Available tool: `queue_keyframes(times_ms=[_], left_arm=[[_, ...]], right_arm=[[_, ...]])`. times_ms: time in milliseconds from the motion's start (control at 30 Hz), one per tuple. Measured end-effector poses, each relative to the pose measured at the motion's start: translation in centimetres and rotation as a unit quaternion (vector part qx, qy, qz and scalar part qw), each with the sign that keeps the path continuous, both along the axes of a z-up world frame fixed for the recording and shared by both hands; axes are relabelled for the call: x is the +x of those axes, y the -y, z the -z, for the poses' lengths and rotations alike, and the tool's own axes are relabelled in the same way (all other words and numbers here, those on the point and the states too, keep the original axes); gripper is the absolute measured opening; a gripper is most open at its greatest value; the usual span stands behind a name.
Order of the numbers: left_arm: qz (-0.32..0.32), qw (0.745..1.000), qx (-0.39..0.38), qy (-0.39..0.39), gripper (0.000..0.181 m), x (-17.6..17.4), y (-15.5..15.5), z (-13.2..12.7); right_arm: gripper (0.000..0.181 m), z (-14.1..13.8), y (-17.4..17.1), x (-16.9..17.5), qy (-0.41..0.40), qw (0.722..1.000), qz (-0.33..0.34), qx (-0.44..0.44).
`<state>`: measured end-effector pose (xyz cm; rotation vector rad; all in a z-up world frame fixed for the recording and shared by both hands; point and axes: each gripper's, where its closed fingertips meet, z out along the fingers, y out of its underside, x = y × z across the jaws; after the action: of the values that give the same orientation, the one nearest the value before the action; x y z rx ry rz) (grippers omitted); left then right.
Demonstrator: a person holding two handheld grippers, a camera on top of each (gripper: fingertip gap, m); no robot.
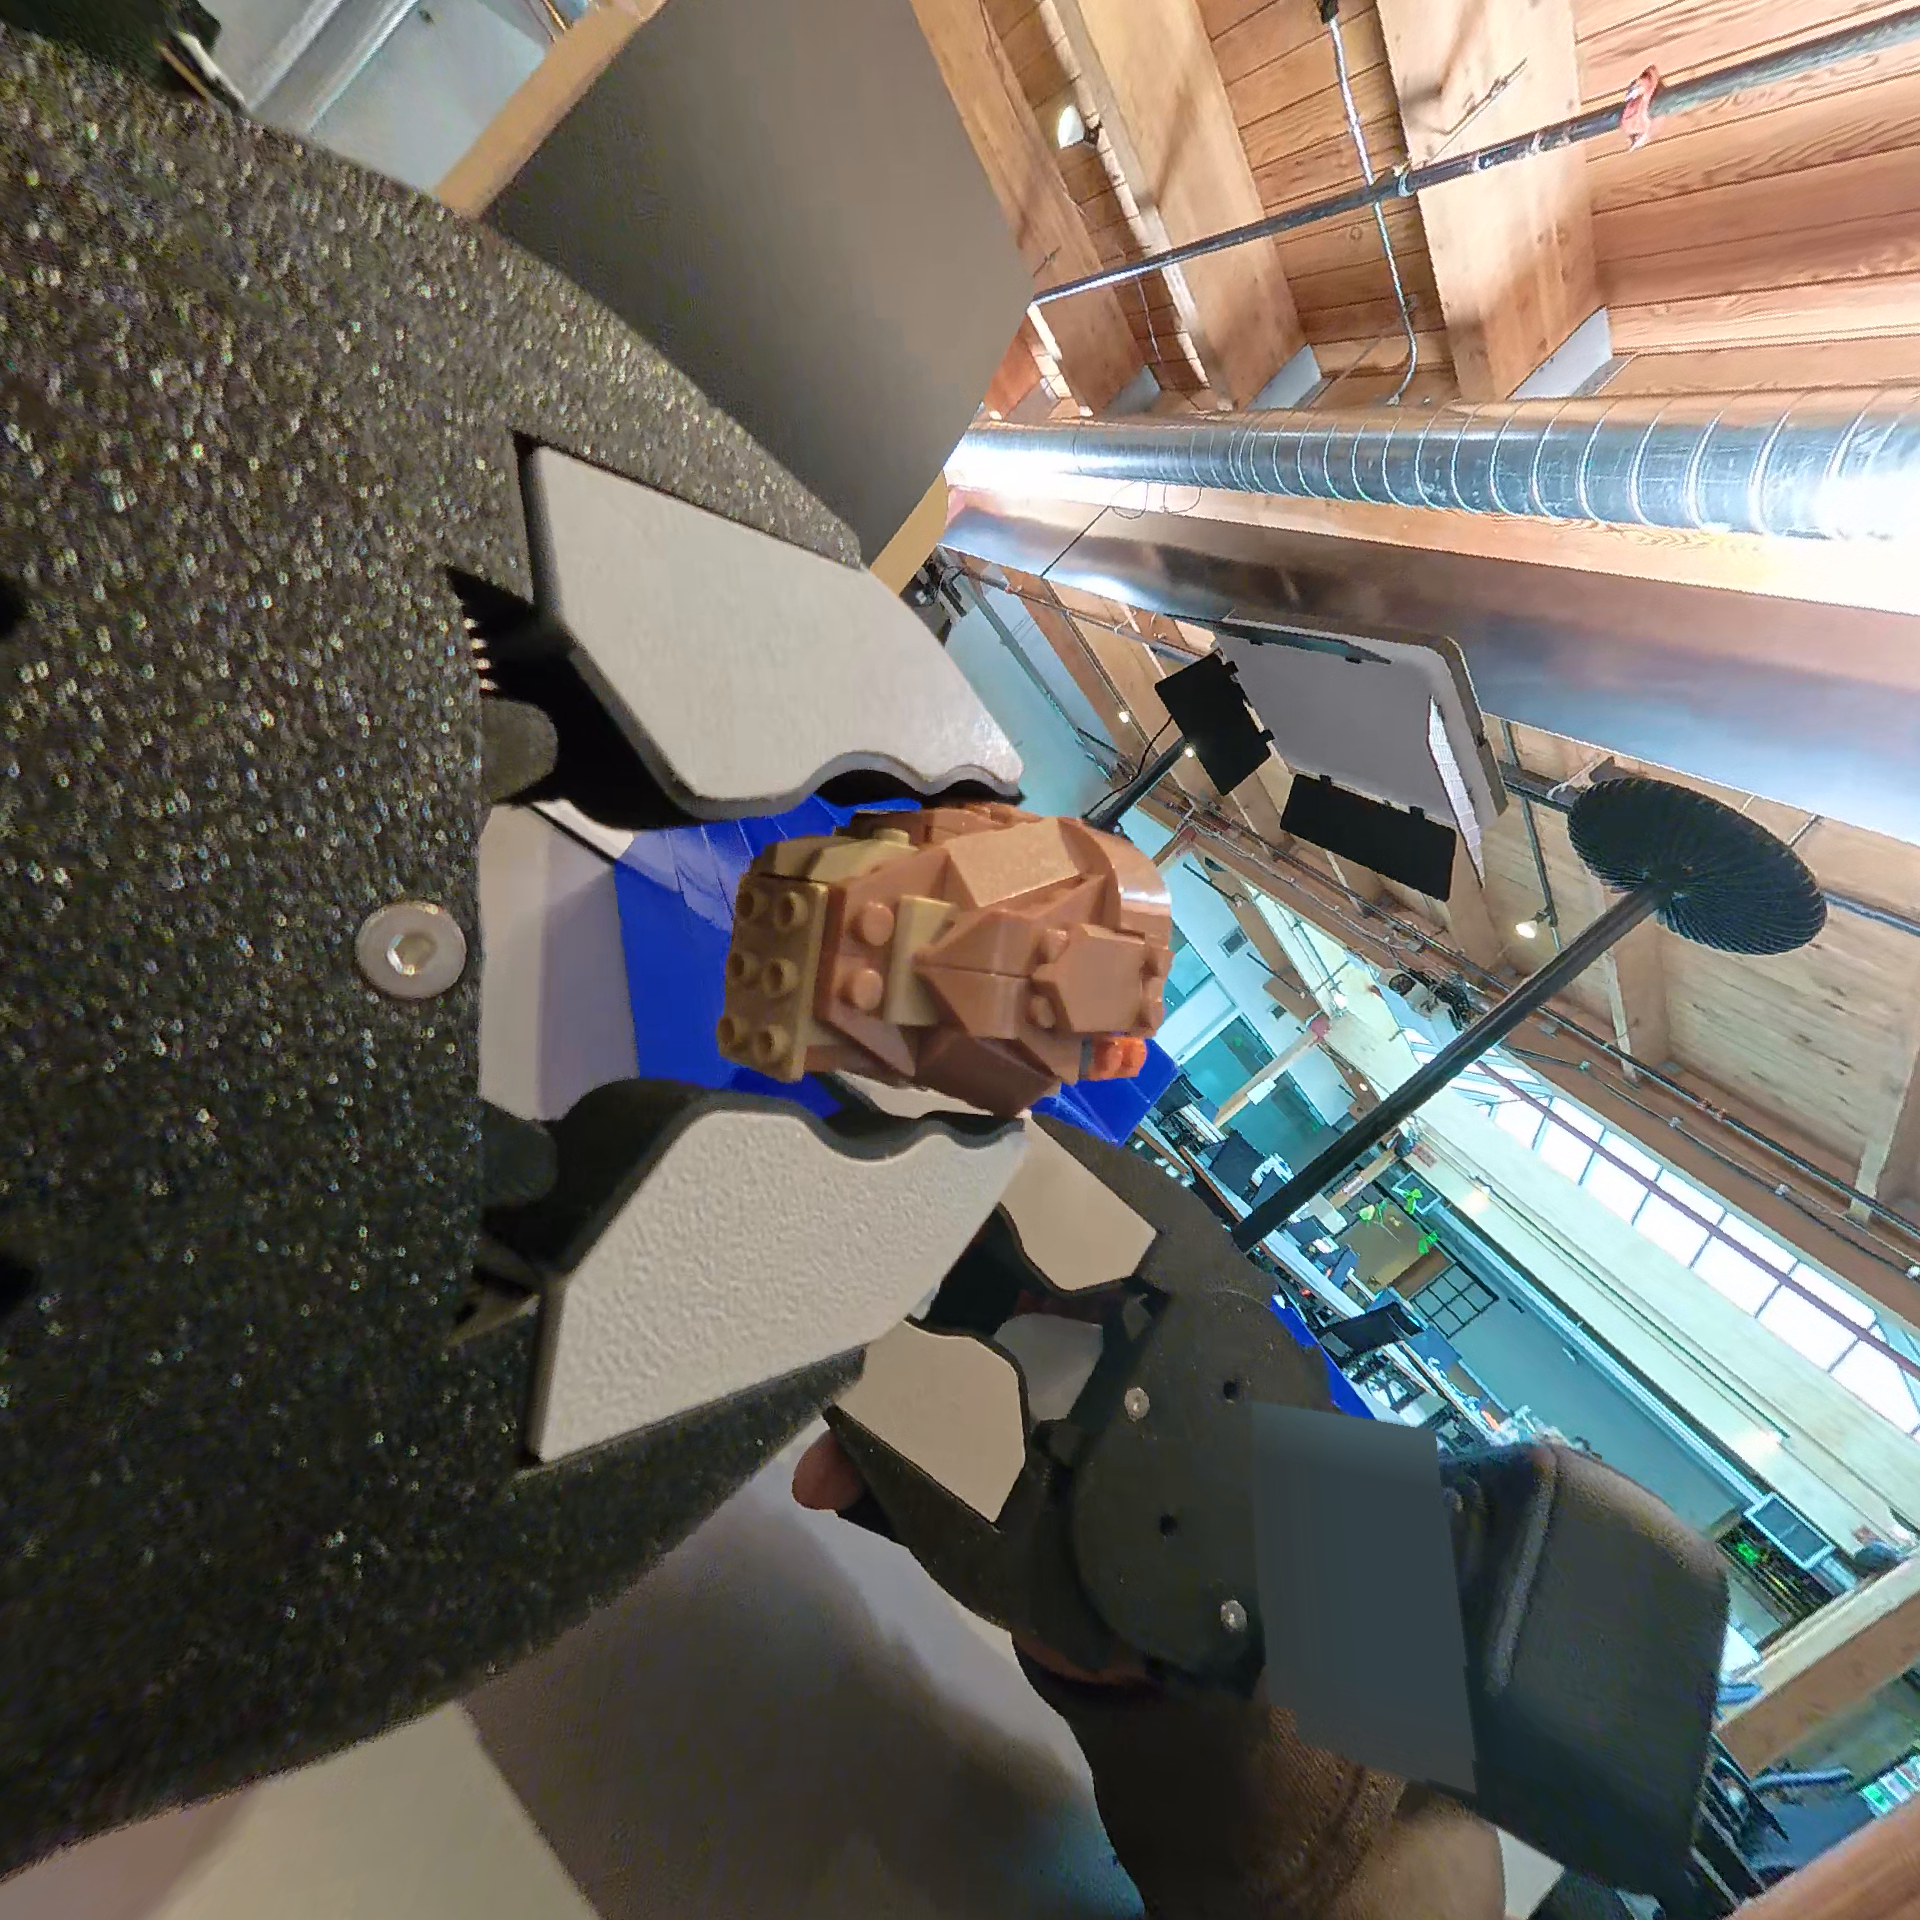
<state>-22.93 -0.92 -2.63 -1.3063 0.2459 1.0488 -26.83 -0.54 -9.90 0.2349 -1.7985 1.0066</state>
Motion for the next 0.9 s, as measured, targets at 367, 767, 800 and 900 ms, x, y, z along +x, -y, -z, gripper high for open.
queue_keyframes(times_ms=[367,767,800,900], left_arm=[[0.076,0.993,0.044,0.080,0.057,0.2,0.7,-0.8],[0.220,0.925,0.126,0.283,0.057,-1.1,2.0,-1.6],[0.228,0.918,0.134,0.295,0.056,-1.2,2.2,-1.7],[0.248,0.900,0.155,0.323,0.056,-1.6,2.6,-2.0]], right_arm=[[0.031,-0.2,0.1,0.3,-0.010,1.000,-0.004,0.001],[0.030,-1.0,0.2,0.9,-0.026,1.000,-0.012,-0.012],[0.030,-1.0,0.2,0.9,-0.027,1.000,-0.012,-0.011],[0.030,-1.0,0.2,0.9,-0.028,1.000,-0.012,-0.010]])
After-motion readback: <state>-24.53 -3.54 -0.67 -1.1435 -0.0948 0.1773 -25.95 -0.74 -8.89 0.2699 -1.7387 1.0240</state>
